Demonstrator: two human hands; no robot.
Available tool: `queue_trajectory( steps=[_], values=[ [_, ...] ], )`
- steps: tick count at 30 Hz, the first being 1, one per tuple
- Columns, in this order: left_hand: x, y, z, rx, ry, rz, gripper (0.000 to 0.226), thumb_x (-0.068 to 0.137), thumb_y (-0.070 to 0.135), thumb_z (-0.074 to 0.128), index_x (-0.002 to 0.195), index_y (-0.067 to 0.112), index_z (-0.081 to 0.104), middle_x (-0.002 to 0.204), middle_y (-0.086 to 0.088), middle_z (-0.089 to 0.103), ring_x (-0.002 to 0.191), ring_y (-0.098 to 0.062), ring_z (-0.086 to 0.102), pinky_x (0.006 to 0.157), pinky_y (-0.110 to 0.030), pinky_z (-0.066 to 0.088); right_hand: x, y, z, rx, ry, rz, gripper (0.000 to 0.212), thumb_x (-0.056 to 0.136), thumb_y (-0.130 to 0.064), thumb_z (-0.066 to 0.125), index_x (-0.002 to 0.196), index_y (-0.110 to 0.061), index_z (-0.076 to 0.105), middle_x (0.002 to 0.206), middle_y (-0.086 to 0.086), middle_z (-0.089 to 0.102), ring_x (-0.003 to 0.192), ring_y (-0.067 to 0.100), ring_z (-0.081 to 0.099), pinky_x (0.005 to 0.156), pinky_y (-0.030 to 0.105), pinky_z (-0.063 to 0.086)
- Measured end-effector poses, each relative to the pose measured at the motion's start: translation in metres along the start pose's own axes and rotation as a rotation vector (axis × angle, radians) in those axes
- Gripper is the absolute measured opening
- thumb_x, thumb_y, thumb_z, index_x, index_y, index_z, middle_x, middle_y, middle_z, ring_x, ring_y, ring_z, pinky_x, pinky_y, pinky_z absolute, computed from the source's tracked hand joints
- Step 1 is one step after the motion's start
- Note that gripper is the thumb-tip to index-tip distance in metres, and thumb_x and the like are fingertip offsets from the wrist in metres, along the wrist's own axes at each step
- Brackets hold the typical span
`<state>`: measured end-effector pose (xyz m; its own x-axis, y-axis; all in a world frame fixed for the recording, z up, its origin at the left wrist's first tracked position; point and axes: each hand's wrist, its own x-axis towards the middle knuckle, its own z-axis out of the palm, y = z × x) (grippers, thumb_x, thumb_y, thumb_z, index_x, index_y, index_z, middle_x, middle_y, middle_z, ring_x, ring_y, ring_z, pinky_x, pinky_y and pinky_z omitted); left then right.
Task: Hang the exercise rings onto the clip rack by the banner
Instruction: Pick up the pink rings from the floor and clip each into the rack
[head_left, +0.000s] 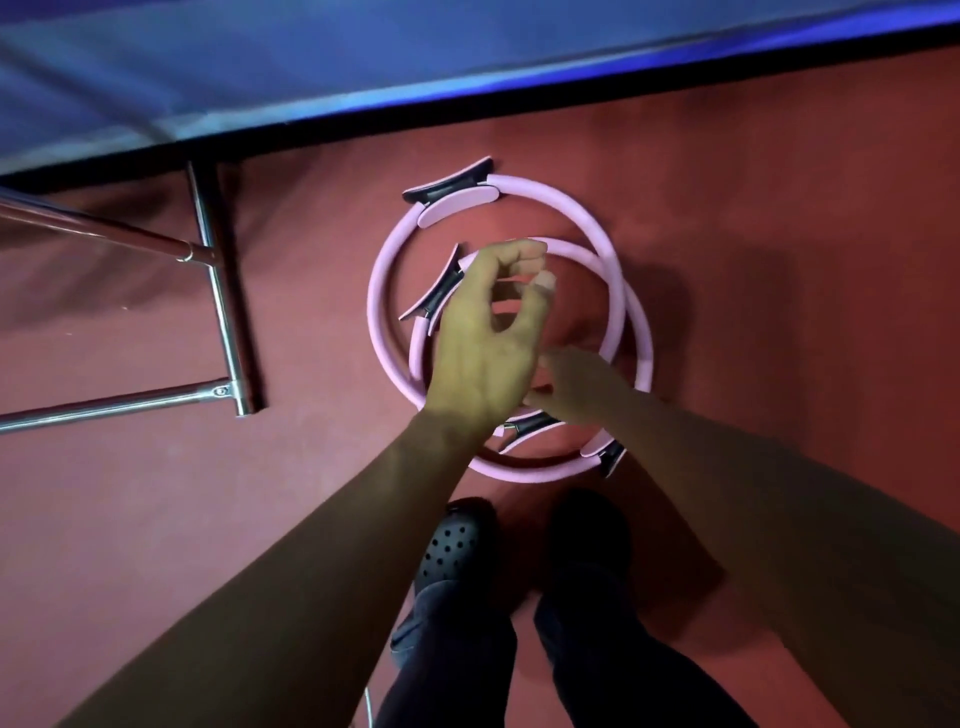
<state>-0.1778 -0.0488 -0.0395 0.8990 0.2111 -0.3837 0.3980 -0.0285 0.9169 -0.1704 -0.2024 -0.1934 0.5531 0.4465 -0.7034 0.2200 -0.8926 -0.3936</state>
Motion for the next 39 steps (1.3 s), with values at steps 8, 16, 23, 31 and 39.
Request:
queue_trajectory(
  steps=[8,16,23,31,39],
  values=[
    [0.01,-0.017,-0.006,0.019,-0.022,-0.039,0.02,0.097,0.022,0.058,0.117,0.02,0.063,0.109,0.011,0.065,0.1,-0.008,0.063,0.09,-0.032,0.054,0.003,0.002,0.037,-0.269,-0.188,-0.101,0.054,0.074,-0.045,0.075,0.123,-0.028,0.061,0.115,-0.002,0.069,0.105,0.026,0.065,0.09,0.037,0.05],
    [0.0,0.019,-0.006,-0.004,-0.023,-0.039,0.022,0.096,0.023,0.058,0.117,0.021,0.064,0.108,0.01,0.064,0.094,-0.009,0.062,0.087,-0.035,0.055,-0.023,-0.006,0.015,-0.313,-0.095,-0.208,0.035,0.083,-0.029,0.068,0.117,-0.023,0.063,0.113,-0.005,0.064,0.112,0.021,0.059,0.093,0.038,0.043],
    [-0.013,0.093,-0.004,-0.021,-0.014,0.014,0.022,0.094,0.026,0.058,0.114,0.023,0.064,0.108,0.013,0.066,0.097,-0.011,0.062,0.091,-0.039,0.055,-0.063,-0.028,-0.062,-0.204,0.043,-0.294,0.03,0.078,-0.041,0.056,0.099,-0.02,0.064,0.092,-0.001,0.068,0.091,0.027,0.066,0.08,0.041,0.051],
    [-0.029,0.222,-0.012,-0.015,0.032,0.138,0.018,0.098,0.016,0.061,0.115,0.019,0.066,0.108,0.009,0.069,0.095,-0.008,0.064,0.081,-0.014,0.048,-0.114,-0.08,-0.179,-0.031,0.246,-0.246,0.063,0.081,-0.074,0.042,0.114,-0.025,0.064,0.112,0.0,0.07,0.105,0.024,0.064,0.089,0.041,0.052],
    [-0.058,0.367,-0.02,0.018,0.06,0.266,0.017,0.099,0.022,0.06,0.115,0.024,0.065,0.112,0.014,0.068,0.098,-0.005,0.063,0.083,-0.013,0.047,-0.215,-0.14,-0.339,0.155,0.431,-0.008,0.033,0.091,-0.051,0.059,0.107,-0.024,0.067,0.109,0.01,0.073,0.107,0.035,0.064,0.072,0.033,0.041]
  ],
)
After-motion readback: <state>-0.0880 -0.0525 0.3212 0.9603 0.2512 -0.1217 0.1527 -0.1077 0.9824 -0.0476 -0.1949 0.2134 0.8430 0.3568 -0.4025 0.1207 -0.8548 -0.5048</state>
